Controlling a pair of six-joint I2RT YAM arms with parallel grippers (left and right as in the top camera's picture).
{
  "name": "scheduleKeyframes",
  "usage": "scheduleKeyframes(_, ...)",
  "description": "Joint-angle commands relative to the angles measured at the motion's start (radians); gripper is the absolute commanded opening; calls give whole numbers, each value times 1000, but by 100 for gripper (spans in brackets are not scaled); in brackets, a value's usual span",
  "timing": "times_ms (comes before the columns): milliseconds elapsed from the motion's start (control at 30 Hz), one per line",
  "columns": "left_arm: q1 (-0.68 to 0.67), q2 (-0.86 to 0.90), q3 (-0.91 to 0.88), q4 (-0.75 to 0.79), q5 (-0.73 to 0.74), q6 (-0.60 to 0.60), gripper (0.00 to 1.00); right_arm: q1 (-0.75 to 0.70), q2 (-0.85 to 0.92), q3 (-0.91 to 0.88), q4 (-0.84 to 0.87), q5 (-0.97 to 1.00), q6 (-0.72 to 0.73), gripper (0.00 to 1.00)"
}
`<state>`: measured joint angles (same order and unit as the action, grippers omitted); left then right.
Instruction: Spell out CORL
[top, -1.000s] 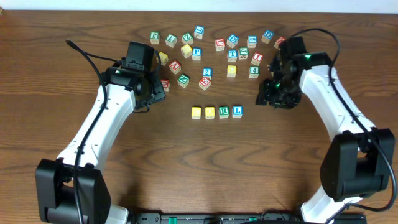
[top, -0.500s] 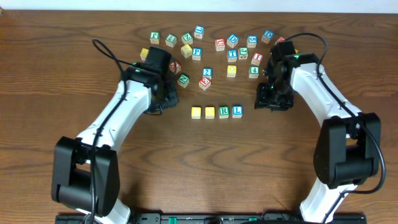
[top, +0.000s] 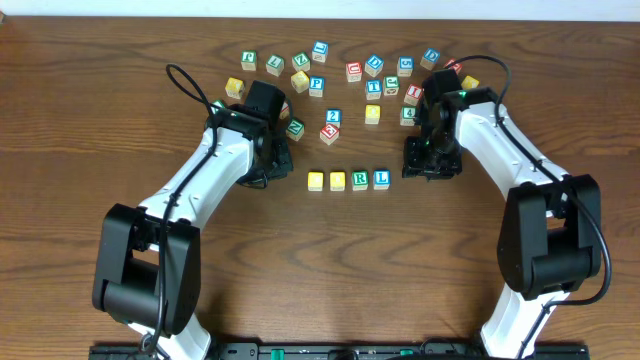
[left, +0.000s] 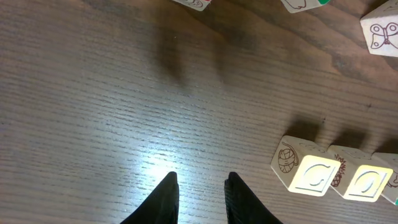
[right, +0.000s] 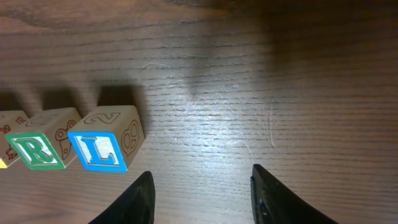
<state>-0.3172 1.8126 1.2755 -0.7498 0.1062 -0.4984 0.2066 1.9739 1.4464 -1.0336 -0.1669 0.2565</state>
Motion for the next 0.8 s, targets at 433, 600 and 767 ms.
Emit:
scheduleKeyframes(433, -5, 54, -13, 5, -1, -5, 25, 14, 8, -49, 18, -5, 58, 44)
scheduleKeyframes(600, -17, 63, -13, 16, -1, -5, 25, 31, 8, -49, 33, -5, 61, 45)
scheduleKeyframes(767, -32, 63, -13, 24, -1, -5, 25, 55, 8, -49, 51, -5, 74, 45)
